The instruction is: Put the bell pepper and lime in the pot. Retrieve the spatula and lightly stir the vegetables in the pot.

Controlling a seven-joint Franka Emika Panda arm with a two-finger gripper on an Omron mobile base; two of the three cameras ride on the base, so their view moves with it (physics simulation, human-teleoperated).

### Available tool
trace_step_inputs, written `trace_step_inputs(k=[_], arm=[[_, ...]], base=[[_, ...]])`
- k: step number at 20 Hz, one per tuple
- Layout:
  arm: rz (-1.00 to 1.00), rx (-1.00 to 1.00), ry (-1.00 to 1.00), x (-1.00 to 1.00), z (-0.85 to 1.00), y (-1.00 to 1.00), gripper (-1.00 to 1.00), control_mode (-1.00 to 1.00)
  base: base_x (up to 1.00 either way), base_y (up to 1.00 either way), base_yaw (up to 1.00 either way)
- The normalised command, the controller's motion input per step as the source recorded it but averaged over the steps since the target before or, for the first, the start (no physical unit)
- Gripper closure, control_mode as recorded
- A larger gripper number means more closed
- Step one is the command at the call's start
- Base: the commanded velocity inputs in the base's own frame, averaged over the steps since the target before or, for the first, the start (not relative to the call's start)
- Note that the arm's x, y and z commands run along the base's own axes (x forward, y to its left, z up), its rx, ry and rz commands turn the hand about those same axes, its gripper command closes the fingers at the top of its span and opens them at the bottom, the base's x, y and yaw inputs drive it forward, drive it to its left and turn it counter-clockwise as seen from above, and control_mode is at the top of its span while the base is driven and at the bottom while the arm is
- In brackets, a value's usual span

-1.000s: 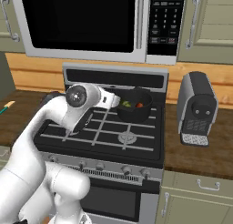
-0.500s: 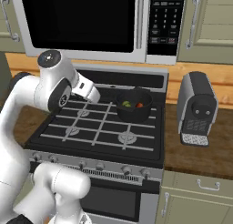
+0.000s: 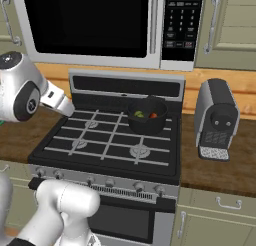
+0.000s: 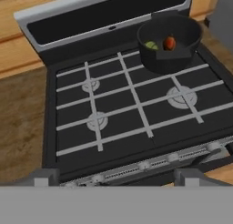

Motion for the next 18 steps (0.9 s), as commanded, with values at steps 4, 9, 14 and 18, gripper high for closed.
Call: trace_step_inputs(k=[4, 9, 14, 18], arm=[[0.05, 0.00, 0.02, -0.11, -0.08, 1.00, -1.00, -1.00], [0.12, 0.00, 0.16, -0.07, 0.00, 1.00, -1.00, -1.00], [0.14, 0.00, 0.16, -0.06, -0.08, 0.96, -1.00, -1.00], [0.16, 0.00, 0.10, 0.00, -0.07, 0.83, -1.00, -1.00]], base=[[0.00, 0.00, 0.00], [0.00, 0.00, 0.00], [0.00, 0.00, 0.00], [0.00, 0.00, 0.00]])
